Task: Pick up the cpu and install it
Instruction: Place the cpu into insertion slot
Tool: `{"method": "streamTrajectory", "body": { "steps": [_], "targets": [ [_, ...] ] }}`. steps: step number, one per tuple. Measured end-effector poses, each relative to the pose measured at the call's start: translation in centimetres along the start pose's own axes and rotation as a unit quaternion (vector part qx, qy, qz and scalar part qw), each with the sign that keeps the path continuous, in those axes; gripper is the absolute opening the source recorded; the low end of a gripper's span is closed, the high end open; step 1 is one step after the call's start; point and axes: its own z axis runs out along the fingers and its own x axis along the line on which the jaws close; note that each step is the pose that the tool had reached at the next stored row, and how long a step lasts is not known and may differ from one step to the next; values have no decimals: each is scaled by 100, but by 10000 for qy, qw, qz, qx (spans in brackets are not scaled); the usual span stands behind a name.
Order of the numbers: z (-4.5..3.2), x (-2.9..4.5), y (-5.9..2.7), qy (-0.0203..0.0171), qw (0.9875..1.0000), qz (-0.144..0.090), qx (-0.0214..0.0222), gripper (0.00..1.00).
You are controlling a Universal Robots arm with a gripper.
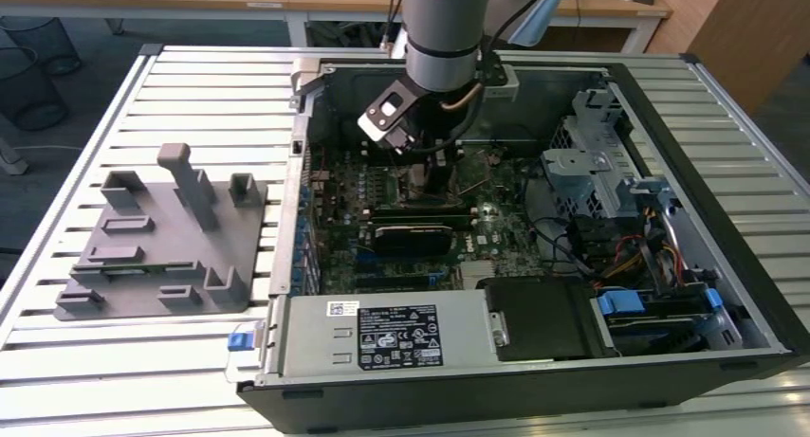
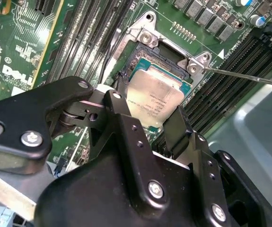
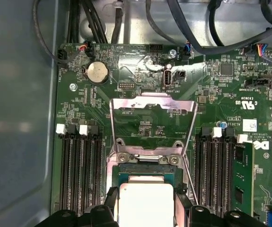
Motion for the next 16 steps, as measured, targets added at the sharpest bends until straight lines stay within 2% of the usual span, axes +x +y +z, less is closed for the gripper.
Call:
{"method": "streamTrajectory", "body": {
  "steps": [16],
  "targets": [
    [106, -7, -9, -2, 10000, 82, -3, 54]
  ]
}}
